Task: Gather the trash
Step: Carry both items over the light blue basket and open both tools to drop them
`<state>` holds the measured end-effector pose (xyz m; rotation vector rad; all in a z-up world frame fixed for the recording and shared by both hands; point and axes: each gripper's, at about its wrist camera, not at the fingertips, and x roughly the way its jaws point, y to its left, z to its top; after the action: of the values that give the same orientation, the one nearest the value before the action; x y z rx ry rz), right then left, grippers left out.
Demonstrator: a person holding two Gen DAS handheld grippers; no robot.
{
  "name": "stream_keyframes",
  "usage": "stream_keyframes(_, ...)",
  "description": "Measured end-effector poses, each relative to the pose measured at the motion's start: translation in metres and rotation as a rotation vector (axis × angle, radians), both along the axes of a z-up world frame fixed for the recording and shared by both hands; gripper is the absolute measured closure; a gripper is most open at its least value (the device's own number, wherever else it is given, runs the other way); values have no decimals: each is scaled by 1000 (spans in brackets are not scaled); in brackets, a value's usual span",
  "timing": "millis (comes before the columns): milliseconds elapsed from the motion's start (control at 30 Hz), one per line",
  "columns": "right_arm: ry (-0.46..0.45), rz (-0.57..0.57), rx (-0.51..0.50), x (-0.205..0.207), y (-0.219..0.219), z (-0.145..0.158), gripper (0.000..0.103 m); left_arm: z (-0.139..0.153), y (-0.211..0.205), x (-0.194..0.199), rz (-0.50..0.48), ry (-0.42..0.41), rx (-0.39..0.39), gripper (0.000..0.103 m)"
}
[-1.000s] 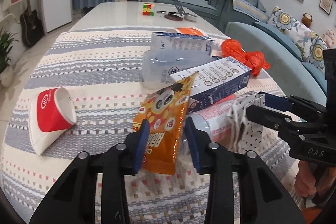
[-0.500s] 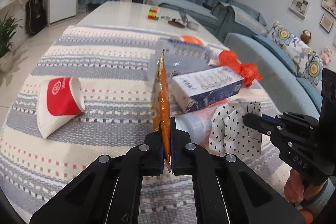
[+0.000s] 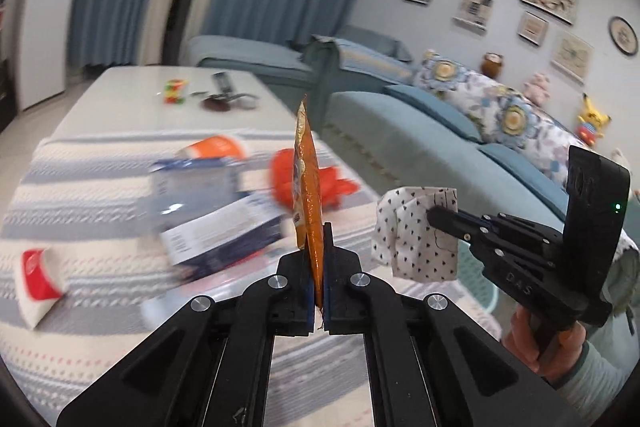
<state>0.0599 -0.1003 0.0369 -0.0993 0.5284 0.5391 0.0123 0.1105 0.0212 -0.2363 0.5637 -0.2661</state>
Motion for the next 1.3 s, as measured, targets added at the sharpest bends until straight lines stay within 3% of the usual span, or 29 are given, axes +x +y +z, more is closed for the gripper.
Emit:
stream_keyframes(267, -42, -224, 25, 1, -90, 13, 101, 17, -94, 31, -163, -27, 55, 103)
stream_keyframes(533, 3, -450, 39, 8, -179, -10, 101, 3, -191, 72, -329, 12, 96, 103)
stream_keyframes(833, 108, -603, 55, 14, -246, -66, 101, -47, -273, 120, -437, 138, 121, 103)
stream_keyframes(1000, 164, -699, 12, 21, -267, -109, 101, -81, -296, 126, -469, 202, 149, 102)
stream_keyframes(1200, 280, -751, 77, 28, -286, -154, 101, -105, -317, 126, -511, 233, 217, 99)
stream_keyframes(1233, 293, -756, 89, 29, -289, -159, 101, -107, -316, 126, -510, 237, 219, 97)
stream_keyframes(1300, 319, -760, 108, 32, -292, -164, 101, -112, -316, 127, -509, 244, 217, 79)
